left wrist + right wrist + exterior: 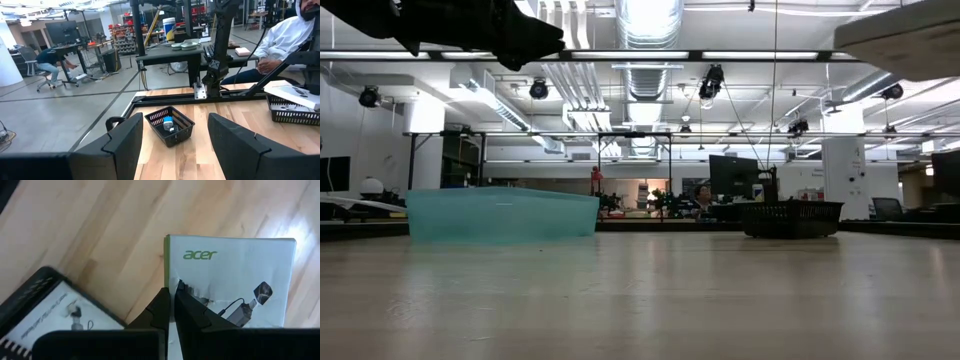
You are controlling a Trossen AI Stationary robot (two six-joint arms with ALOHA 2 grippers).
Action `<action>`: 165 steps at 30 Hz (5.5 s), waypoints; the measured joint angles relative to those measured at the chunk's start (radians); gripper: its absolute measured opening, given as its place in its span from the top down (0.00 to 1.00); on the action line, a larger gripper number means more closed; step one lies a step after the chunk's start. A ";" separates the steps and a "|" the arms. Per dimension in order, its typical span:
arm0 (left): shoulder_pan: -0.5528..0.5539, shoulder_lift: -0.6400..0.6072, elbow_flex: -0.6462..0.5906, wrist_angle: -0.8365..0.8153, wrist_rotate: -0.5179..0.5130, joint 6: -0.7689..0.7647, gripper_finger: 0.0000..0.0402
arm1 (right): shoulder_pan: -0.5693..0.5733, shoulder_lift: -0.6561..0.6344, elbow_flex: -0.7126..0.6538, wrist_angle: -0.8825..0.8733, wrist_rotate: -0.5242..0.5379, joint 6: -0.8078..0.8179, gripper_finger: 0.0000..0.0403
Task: Pick and place items into bin
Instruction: Put the white card reader box into the bottom black bin, then return to Home Position
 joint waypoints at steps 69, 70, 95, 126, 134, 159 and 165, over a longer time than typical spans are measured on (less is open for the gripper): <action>0.000 0.150 0.002 0.183 0.000 0.000 0.48 | 0.292 -0.061 -0.224 0.030 -0.336 -0.354 0.88; 0.000 0.150 0.002 0.183 0.000 0.000 0.48 | 0.292 -0.061 -0.224 0.035 -0.326 -0.347 0.87; 0.000 0.150 0.001 0.183 0.000 0.000 0.48 | 0.240 -0.555 -0.546 0.677 0.182 -0.276 0.96; 0.000 0.150 -0.002 0.146 0.000 0.000 0.48 | -0.763 -1.133 -1.182 1.417 -0.264 -0.468 0.98; 0.000 0.150 -0.002 0.146 0.000 -0.028 0.48 | -0.763 -1.307 -1.307 1.445 -0.264 -0.404 0.98; 0.000 0.081 -0.193 0.165 0.024 -0.103 0.95 | -0.762 -1.528 -1.405 1.434 -0.158 -0.430 0.98; -0.039 0.001 -0.313 0.276 -0.150 -0.129 0.99 | -0.762 -1.528 -1.405 1.431 -0.158 -0.431 0.98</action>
